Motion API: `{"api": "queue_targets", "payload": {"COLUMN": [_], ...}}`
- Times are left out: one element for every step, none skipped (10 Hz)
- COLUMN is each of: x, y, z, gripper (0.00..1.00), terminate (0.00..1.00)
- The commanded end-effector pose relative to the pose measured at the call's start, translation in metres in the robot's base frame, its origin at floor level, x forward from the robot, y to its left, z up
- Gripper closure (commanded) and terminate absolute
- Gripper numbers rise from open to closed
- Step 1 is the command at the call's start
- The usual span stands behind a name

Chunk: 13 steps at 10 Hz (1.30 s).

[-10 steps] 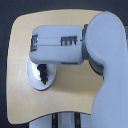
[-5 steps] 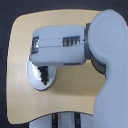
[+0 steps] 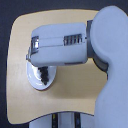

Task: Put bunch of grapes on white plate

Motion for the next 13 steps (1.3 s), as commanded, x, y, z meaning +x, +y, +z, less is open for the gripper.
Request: {"api": "queue_targets", "payload": {"x": [0.033,0.038,0.04,0.041,0.042,0.041,0.037,0.033,0.03,0.03,0.029,0.029,0.029], "y": [0.0,-0.009,-0.015,-0.025,-0.037,-0.046,-0.063,-0.087,-0.121,-0.152,-0.194,-0.212,-0.238], "z": [0.106,0.126,0.138,0.151,0.162,0.169,0.177,0.185,0.191,0.192,0.19,0.189,0.189], "gripper": [0.0,0.0,0.0,0.0,0.0,0.0,0.0,0.0,0.0,0.0,0.0,0.0,0.0], "terminate": [0.0,0.0,0.0,0.0,0.0,0.0,0.0,0.0,0.0,0.0,0.0,0.0,0.0]}}
